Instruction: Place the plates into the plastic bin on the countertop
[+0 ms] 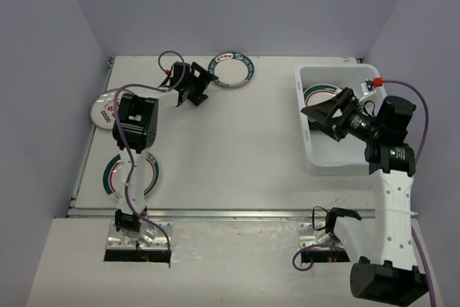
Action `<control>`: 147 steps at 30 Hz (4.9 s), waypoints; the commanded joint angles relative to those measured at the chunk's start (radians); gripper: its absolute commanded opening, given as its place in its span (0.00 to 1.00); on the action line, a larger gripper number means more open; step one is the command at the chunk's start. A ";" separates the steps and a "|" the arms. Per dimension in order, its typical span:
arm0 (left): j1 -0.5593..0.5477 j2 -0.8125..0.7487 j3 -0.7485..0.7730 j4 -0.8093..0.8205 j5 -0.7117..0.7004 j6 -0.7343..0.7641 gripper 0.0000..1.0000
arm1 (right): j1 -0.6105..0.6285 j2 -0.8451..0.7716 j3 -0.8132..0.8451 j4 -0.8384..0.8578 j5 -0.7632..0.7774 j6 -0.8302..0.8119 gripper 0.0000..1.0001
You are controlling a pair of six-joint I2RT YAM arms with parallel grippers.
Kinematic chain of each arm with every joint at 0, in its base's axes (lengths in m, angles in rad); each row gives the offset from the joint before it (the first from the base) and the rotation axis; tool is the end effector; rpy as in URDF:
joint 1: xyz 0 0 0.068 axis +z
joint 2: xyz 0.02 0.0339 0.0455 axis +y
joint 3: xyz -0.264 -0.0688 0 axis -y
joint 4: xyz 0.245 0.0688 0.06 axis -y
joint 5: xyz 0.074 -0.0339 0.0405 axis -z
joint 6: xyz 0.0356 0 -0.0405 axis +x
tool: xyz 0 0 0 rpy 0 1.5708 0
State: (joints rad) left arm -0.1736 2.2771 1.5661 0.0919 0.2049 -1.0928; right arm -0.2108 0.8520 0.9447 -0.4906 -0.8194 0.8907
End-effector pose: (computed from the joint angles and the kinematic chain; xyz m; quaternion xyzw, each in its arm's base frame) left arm 0.4960 -0.0943 0.1368 -0.3503 0.8133 -0.3429 0.3136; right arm 0.1767 -0.0112 0.3565 0.2120 0.7664 0.4820 0.3679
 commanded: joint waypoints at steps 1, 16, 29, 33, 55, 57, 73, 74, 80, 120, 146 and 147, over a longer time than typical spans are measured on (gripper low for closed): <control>0.022 0.137 0.093 0.061 -0.065 -0.140 0.97 | -0.001 -0.040 -0.006 0.084 -0.093 0.077 0.99; 0.043 0.391 0.414 -0.060 -0.019 -0.150 0.00 | 0.001 -0.032 0.017 0.127 -0.126 0.160 0.99; 0.018 -0.196 -0.034 0.106 0.289 0.264 0.00 | 0.023 0.158 0.050 0.466 -0.074 0.301 0.99; -0.034 -0.465 -0.304 0.127 0.468 0.312 0.00 | 0.055 0.356 0.294 0.025 0.094 -0.098 0.99; -0.167 -0.953 -0.602 0.091 0.494 0.185 0.00 | 0.272 0.475 0.075 0.085 -0.123 -0.239 0.04; -0.167 -0.945 -0.550 -0.013 0.458 0.220 0.54 | 0.265 0.467 0.070 0.076 -0.093 -0.234 0.00; 0.022 -1.076 -0.462 -0.708 0.076 0.498 1.00 | -0.282 0.233 -0.186 0.176 0.876 0.462 0.00; 0.022 -1.076 -0.468 -0.717 0.084 0.509 1.00 | -0.282 0.255 -0.198 0.204 0.905 0.495 0.00; 0.022 -1.080 -0.502 -0.732 0.136 0.537 1.00 | -0.257 0.418 -0.200 0.383 0.884 0.518 0.00; 0.031 -1.054 0.114 -0.849 -0.377 0.560 1.00 | 0.865 0.480 0.015 0.544 0.456 -0.074 0.98; 0.031 -1.221 0.027 -0.958 -0.322 0.534 1.00 | 1.216 1.808 0.934 0.565 0.378 0.290 0.10; 0.031 -1.222 0.018 -0.957 -0.322 0.537 1.00 | 1.216 1.795 0.944 0.563 0.369 0.278 0.04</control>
State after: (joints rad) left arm -0.1478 1.0814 1.6143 -0.8794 -0.1324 -0.5583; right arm 0.9882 2.6080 1.8458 0.1988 -0.4874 1.2052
